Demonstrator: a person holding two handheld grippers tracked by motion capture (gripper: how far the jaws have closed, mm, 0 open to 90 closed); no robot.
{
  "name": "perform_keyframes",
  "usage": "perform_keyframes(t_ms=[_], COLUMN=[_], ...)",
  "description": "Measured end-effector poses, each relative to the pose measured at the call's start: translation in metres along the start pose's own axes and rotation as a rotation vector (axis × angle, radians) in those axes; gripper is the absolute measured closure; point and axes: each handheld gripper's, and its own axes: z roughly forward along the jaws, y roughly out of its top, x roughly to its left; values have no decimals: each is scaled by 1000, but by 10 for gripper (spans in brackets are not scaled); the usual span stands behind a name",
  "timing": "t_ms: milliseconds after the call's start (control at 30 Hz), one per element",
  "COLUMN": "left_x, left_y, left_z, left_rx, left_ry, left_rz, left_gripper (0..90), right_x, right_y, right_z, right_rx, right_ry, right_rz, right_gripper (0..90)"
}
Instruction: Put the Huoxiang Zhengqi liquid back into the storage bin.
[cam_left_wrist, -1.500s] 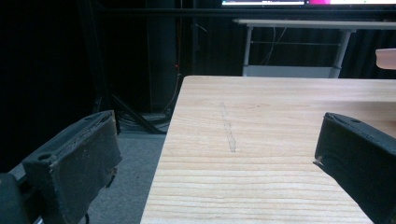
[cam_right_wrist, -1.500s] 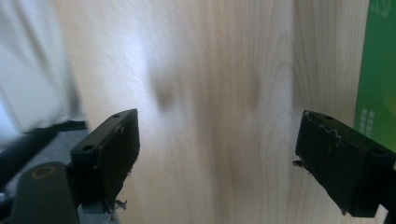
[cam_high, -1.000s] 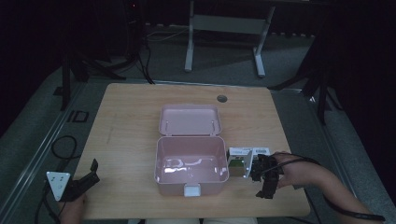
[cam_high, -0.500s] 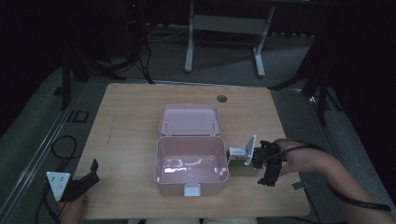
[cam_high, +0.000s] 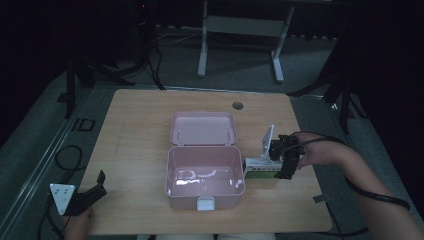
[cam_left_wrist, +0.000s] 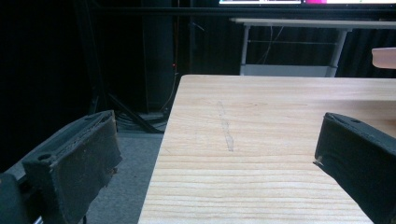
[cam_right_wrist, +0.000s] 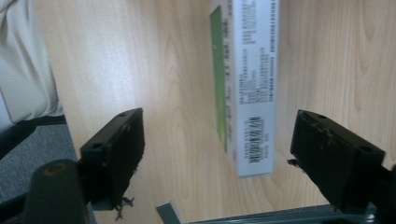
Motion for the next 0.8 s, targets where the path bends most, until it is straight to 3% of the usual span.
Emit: perform_keyframes(t_ms=[133,367,800], left_x=[0,0,0], left_y=[0,0,0], left_z=[0,0,0], left_rx=[-1,0,0], left_ry=[-1,-5,-7], left_rz=[2,0,2], left_gripper=[4,4,4], right_x=[-11,-27,-33], right_y=[2,7,17], right_z=[5,21,44], right_rx=[2,19,36], right_ry=[-27,4,47], right_rz=[0,-2,-12], right_gripper=[242,355,457])
